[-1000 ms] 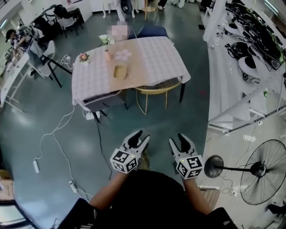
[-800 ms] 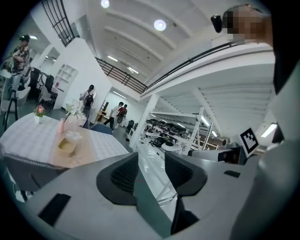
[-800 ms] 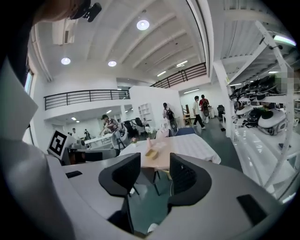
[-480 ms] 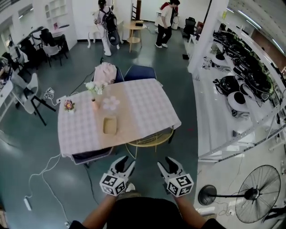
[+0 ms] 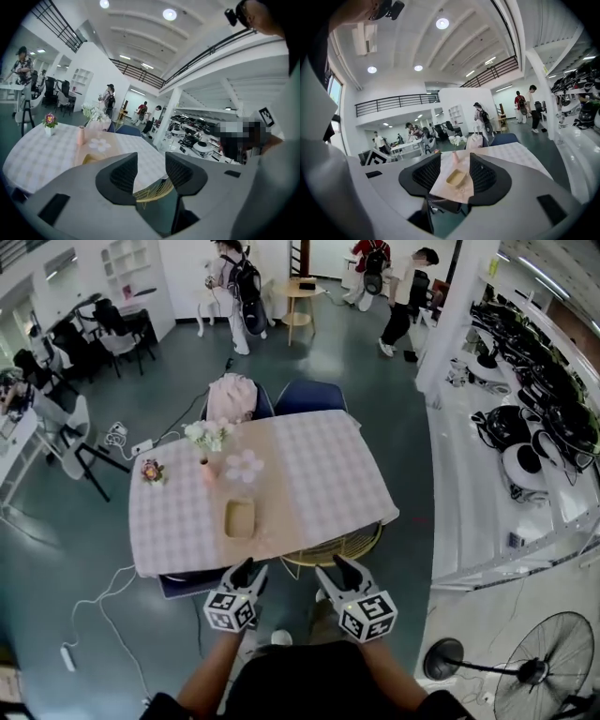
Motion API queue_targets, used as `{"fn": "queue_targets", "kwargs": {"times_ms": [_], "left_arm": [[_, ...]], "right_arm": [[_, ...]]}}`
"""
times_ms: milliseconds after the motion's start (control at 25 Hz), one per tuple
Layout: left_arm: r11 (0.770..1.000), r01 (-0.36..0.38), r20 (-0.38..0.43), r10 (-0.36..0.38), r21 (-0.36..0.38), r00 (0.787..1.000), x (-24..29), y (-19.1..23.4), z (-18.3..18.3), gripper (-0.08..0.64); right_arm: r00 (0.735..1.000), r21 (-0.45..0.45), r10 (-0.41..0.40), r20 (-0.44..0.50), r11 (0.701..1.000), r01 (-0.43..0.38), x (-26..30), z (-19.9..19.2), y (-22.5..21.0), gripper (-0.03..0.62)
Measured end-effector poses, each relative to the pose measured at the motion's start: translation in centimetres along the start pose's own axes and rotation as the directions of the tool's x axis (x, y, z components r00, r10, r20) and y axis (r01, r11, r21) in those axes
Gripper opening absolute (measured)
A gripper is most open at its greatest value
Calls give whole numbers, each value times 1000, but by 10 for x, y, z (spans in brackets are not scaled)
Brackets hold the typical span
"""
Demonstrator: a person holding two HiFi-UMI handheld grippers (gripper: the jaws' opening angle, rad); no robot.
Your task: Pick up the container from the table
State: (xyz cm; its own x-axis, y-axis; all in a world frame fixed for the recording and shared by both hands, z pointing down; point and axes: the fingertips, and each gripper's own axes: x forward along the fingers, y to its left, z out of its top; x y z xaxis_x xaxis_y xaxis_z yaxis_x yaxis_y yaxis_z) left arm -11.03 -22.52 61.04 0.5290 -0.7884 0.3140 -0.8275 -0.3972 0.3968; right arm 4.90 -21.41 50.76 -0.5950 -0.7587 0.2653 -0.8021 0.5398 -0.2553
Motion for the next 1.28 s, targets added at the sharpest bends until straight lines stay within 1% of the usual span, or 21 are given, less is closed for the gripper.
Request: {"fn": "queue_targets", "kwargs": {"times_ms": [120,280,320,360,440,480,520,640,800,840,920,960,1000,1040,1160,1200,1280], "left_arm": [[996,-89,-46,88,-13,995,40,33,-9,164],[977,-206,-103,200,-50,974,74,66,-18,167],[970,-232,-112,224,-69,968,81,76,-20,167],[960,-259,-120,246,-104,962,89,86,-22,167],[932,-309,-134,287,-191,948,106,108,-27,167],[918,-334,-145,309,-211,940,116,120,-29,167],[908,-362,-163,333,-210,929,125,132,-34,167],[889,-430,-229,391,-156,892,149,162,-52,167],[883,-462,-310,418,-81,854,174,192,-78,167],[887,-460,-333,421,-44,844,180,198,-86,167],[895,-440,-382,433,73,817,188,207,-101,181],[894,-430,-403,443,128,801,191,210,-109,181],[889,-429,-420,454,159,786,192,213,-115,181],[883,-439,-434,466,168,771,193,217,-120,181],[862,-482,-477,493,156,728,194,230,-132,181],[859,-485,-500,497,165,710,195,233,-137,181],[855,-476,-554,502,204,664,195,234,-149,178]], "right_arm": [[998,-36,65,-3,997,-65,31,15,-25,163],[989,-60,146,-20,987,-147,60,35,-52,163],[985,-68,169,-28,983,-170,68,36,-57,163],[981,-82,192,-40,977,-195,77,37,-61,163],[969,-122,237,-70,962,-244,92,37,-67,163],[963,-140,258,-85,953,-268,99,37,-69,163],[956,-149,278,-98,945,-290,105,38,-71,164],[936,-135,328,-127,929,-344,115,44,-79,163],[918,-112,358,-169,919,-379,128,44,-100,163],[915,-106,361,-178,918,-383,131,43,-105,163],[910,-95,364,-198,917,-388,135,39,-113,163],[907,-88,365,-209,917,-389,134,36,-117,163],[904,-79,366,-222,917,-391,133,33,-121,163],[900,-69,368,-236,917,-393,131,29,-126,163],[888,-54,366,-278,917,-395,128,16,-139,163],[886,-59,358,-294,918,-391,127,10,-144,164],[884,-67,340,-321,923,-379,126,2,-155,164]]}}
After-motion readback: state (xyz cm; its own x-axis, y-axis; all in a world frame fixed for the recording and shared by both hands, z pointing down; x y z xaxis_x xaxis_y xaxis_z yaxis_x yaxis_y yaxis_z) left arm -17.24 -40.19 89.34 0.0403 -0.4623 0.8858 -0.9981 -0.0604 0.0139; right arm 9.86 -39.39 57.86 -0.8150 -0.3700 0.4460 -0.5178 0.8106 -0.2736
